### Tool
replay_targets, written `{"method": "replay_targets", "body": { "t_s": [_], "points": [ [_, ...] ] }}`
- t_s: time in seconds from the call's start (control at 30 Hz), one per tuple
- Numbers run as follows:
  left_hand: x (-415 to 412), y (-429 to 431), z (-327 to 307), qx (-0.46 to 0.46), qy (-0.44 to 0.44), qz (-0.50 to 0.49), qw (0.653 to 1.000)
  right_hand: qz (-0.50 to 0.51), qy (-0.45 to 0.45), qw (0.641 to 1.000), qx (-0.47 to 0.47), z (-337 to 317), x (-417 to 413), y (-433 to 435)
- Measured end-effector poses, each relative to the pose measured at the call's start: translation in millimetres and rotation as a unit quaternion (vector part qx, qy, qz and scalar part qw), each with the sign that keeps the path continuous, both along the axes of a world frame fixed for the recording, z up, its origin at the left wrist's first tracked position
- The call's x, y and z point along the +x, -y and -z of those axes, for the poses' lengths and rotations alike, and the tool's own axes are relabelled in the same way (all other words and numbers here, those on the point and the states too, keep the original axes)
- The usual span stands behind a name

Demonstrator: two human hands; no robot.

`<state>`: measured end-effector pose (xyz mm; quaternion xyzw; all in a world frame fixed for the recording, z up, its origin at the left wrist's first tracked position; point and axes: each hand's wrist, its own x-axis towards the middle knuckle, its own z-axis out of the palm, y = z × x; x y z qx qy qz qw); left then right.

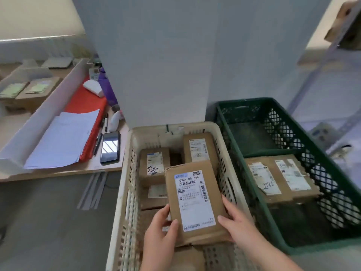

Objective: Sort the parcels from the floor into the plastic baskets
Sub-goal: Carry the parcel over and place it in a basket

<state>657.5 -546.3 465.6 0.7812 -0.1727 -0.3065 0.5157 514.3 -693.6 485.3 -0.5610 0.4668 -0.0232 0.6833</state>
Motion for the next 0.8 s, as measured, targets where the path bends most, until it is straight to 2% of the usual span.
{"method": "replay_targets", "body": {
  "t_s": [0.2, 0.3, 0.53, 0.67, 0.8],
  "points": [
    [-7.9, 59.3, 75.0, 0.028, -0.052, 0.034, 0.998, 0.141, -0.106, 0.979, -0.103, 71.4, 10.7, 12.4],
    [-6.1, 67.9, 103.4, 0.045, -0.050, 0.013, 0.998, 0.145, -0.149, 0.969, -0.135, 105.1, 25.3, 6.1],
    [-9.3, 79.5, 142.7, 0.041, -0.043, 0.013, 0.998, 0.182, -0.155, 0.956, -0.172, 148.4, 28.0, 11.0],
    [-10.2, 92.3, 153.0, 0.010, -0.047, 0.026, 0.999, 0.161, -0.159, 0.948, -0.224, 158.2, 25.3, 18.1],
    [-8.0, 93.9, 163.6, -0.003, -0.046, 0.032, 0.998, 0.054, -0.189, 0.935, -0.297, 167.0, 24.5, 14.5]
  ]
}}
